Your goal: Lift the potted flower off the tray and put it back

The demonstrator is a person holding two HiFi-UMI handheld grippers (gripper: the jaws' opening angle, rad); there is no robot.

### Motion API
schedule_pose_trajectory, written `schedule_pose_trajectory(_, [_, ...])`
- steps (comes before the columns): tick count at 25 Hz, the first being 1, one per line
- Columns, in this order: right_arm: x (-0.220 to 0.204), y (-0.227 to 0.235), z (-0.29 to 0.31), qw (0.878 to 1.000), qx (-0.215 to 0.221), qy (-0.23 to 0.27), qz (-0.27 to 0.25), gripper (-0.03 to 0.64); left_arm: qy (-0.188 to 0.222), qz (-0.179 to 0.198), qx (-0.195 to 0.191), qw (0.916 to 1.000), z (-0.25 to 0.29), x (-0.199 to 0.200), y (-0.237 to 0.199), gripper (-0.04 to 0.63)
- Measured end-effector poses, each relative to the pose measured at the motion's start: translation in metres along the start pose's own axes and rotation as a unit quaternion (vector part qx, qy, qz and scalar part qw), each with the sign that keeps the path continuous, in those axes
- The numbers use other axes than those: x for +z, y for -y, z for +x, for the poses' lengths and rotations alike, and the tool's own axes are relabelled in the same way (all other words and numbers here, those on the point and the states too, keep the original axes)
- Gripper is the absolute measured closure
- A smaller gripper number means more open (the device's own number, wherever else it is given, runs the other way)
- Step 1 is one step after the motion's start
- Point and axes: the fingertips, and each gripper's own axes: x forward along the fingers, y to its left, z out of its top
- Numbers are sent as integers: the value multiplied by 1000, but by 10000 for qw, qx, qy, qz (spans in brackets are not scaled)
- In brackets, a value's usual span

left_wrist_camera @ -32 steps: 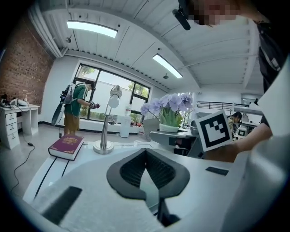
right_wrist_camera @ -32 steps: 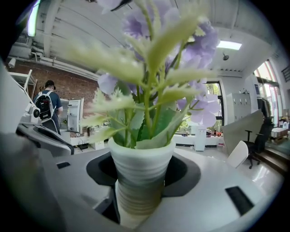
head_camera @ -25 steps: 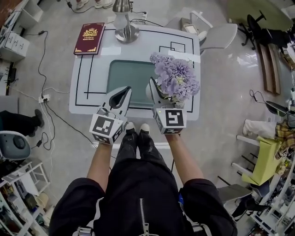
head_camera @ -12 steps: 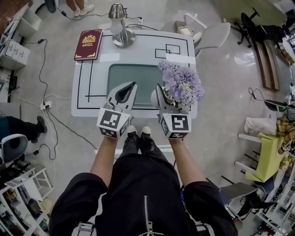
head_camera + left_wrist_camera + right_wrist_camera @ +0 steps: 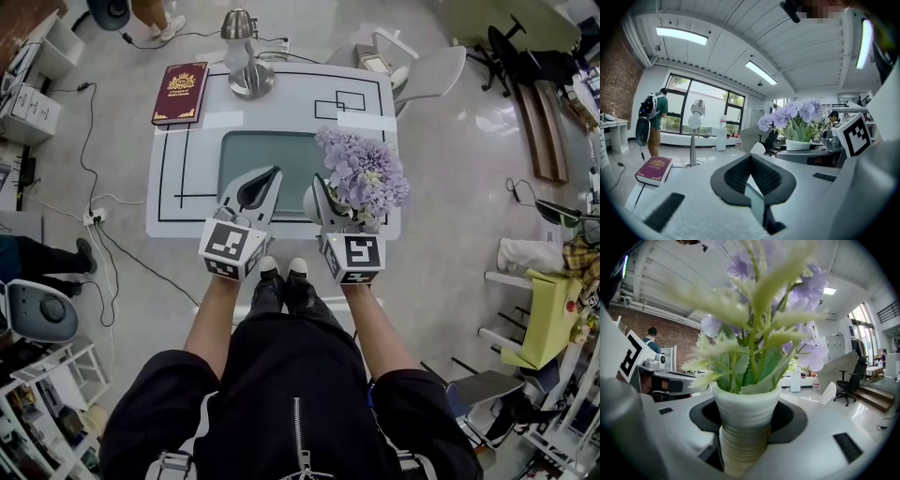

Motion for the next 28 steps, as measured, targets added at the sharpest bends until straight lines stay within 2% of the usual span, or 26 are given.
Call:
schedule_pose_trajectory(6, [1,-1,-1,10000,23,-12,5,380,76,51,-4,10000,-2,3,1,591])
schedule_pose_trajectory(28, [-10,-17,9,9997,244,-80,-25,380,-74,-82,117,9999,-12,-13,-10,591])
